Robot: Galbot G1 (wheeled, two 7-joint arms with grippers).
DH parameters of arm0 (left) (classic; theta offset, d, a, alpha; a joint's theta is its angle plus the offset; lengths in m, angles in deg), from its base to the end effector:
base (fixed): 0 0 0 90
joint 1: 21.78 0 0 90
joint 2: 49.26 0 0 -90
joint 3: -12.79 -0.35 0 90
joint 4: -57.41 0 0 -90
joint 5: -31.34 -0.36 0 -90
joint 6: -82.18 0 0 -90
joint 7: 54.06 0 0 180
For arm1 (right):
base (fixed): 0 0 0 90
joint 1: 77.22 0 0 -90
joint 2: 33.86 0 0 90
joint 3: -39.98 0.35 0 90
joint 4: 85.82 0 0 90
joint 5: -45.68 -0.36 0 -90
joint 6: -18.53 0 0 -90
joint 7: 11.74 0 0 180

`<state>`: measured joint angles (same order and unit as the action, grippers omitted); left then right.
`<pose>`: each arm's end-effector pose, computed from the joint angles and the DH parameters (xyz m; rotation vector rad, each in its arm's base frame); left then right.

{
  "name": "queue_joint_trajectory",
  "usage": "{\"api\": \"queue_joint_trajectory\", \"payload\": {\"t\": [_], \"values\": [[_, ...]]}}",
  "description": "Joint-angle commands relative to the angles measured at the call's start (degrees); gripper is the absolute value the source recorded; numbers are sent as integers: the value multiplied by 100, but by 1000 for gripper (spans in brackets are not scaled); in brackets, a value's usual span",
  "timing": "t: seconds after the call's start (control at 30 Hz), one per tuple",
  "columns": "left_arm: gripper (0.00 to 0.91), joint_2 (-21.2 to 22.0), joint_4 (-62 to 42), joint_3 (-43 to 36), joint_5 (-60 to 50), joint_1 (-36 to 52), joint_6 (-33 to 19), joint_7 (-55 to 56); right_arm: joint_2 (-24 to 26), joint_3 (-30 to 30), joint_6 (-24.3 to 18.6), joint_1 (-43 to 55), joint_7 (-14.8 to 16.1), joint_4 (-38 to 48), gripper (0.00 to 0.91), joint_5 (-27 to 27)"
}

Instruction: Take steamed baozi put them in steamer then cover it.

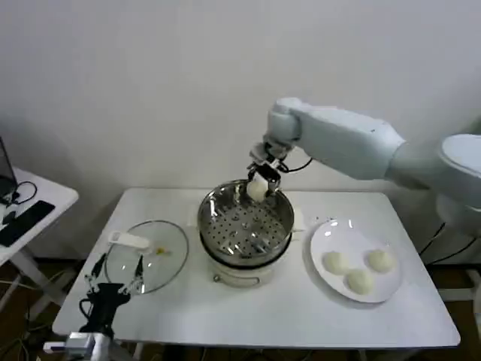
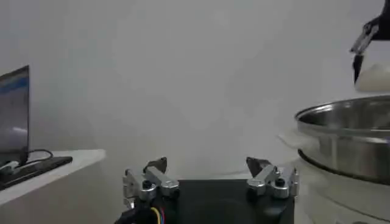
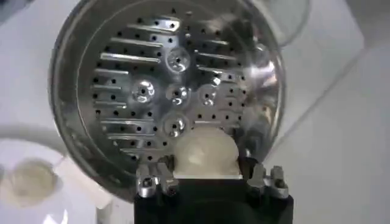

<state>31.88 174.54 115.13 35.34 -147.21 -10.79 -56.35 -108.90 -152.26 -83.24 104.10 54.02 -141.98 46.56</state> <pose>0.1547 0.0963 -0.3225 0.0974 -3.0531 -0.2679 0.6086 0.1402 -0.0494 1.7357 -0.8085 2.1013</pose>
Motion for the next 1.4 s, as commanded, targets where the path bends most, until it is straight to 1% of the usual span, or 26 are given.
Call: {"api": "queue_joint_trajectory", "payload": {"t": [0.03,0.07,0.13,0.23,0.37,0.7,0.73,0.77,0.8,0.93,1.03,1.13,1.2,1.3,1.33,1.4], "values": [[907,-31,-21,30,54,-10,13,-2,-554,615,-1170,-762,-32,411,756,2170],[907,-37,-21,40,67,-13,14,-2,-610,748,-1338,-851,-46,512,756,2520],[907,-42,-28,64,87,-16,17,-2,-675,854,-1472,-940,-69,601,746,2735],[907,-47,-40,78,100,-18,17,-3,-721,893,-1533,-1034,-120,674,756,2796],[907,-46,-68,74,104,-12,12,-1,-821,1067,-1682,-1183,-146,753,756,3093],[907,-33,-95,70,112,-24,-8,0,-926,1172,-1756,-1298,-169,884,756,3229],[907,-31,-93,71,112,-24,-9,0,-931,1184,-1770,-1305,-172,886,766,3245],[907,-29,-92,71,112,-24,-11,-2,-935,1199,-1792,-1306,-176,881,826,3284],[907,-29,-92,69,112,-24,-11,-2,-936,1210,-1805,-1310,-177,879,907,3303],[907,-28,-86,68,111,-25,-14,-5,-922,1196,-1822,-1311,-177,822,907,3281],[907,-31,-82,78,117,-34,-19,-5,-898,1264,-1956,-1322,-157,739,907,3506],[907,-31,-84,83,119,-38,-20,-15,-844,1253,-2009,-1250,-130,570,907,3569],[907,-23,-65,84,136,-53,-2,-62,-818,1337,-2179,-1227,-114,479,907,3757],[907,-10,-20,80,157,-88,11,-77,-645,1359,-2357,-1007,-67,167,907,3648],[907,-11,-26,79,156,-87,4,-77,-592,1326,-2394,-876,-43,41,907,3546],[907,0,-26,74,146,-74,10,-74,-484,1246,-2381,-650,17,-94,907,3174]]}}
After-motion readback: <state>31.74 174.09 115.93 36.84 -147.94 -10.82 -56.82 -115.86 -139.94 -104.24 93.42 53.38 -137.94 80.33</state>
